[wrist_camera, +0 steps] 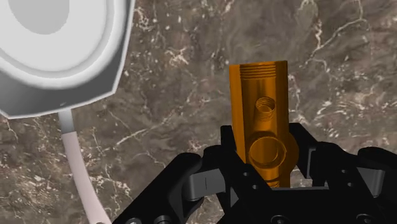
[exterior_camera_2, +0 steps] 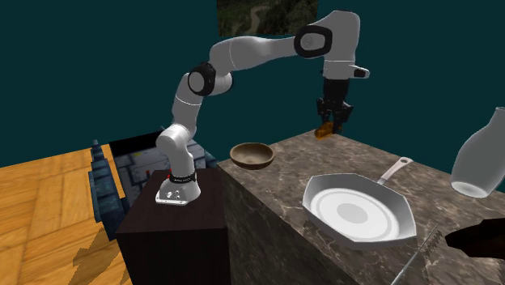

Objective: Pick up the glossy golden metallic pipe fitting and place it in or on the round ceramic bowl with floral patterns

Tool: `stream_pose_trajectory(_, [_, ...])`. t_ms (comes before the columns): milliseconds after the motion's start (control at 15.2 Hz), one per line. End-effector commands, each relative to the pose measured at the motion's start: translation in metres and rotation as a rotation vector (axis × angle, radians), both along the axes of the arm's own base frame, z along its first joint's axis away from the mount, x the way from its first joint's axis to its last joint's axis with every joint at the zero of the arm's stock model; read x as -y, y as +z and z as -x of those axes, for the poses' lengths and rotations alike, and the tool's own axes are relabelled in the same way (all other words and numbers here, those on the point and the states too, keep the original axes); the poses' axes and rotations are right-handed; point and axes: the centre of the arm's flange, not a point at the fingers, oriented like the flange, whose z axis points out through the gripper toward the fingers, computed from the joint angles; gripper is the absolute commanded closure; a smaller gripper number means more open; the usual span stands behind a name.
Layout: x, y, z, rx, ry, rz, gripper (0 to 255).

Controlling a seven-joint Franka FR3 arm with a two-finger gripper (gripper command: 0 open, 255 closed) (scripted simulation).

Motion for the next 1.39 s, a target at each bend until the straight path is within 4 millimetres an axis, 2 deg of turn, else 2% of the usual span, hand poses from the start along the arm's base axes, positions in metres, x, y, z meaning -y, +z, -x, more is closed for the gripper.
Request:
stream_pose_trajectory(0, [-0.004, 0.0, 0.025, 0.001, 0.001, -0.001, 255])
stream_pose_trajectory(1188, [-0.027, 0.002, 0.261, 0.001, 0.001, -0.001, 255])
stream_pose_trajectory(1320, [-0.027, -0.009, 0.261, 0.001, 0.001, -0.001, 255])
